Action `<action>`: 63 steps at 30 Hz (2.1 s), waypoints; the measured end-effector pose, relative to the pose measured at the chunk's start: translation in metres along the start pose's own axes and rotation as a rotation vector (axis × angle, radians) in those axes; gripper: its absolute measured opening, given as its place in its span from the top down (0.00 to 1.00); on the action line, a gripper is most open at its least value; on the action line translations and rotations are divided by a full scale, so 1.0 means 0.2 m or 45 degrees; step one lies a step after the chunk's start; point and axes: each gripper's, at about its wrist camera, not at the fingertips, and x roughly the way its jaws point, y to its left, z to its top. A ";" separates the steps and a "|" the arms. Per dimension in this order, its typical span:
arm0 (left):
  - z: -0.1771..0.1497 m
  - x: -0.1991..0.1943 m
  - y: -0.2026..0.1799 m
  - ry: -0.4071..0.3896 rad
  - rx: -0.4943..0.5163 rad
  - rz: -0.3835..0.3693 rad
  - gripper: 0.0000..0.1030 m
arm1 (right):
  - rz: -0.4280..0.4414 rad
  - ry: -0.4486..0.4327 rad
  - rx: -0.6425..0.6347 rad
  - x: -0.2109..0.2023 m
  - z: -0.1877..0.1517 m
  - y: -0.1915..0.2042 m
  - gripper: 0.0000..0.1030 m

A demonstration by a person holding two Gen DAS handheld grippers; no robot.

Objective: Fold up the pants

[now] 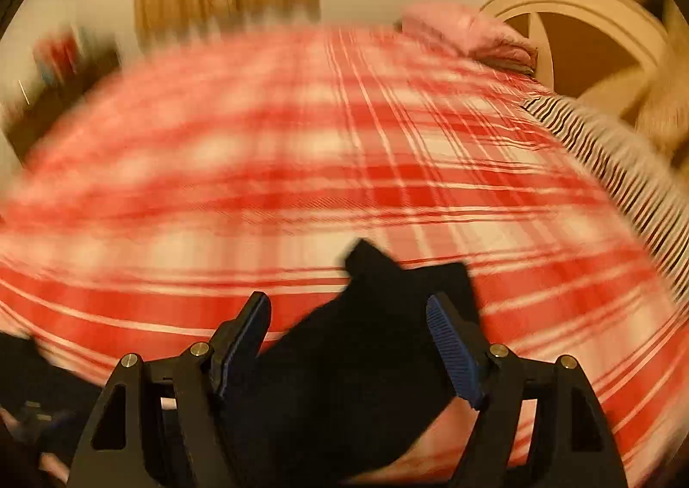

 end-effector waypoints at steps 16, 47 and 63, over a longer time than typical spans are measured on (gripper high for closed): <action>-0.01 0.05 -0.04 -0.010 0.053 -0.109 0.91 | 0.273 -0.127 0.343 -0.17 -0.14 -0.41 0.93; -0.34 0.00 -0.44 -0.006 0.607 0.126 0.90 | 0.409 -0.697 1.044 -0.70 -1.45 -0.99 0.32; -0.34 0.02 -0.43 0.000 0.571 0.159 0.90 | 0.181 -0.439 0.652 -0.45 -1.18 -1.00 0.93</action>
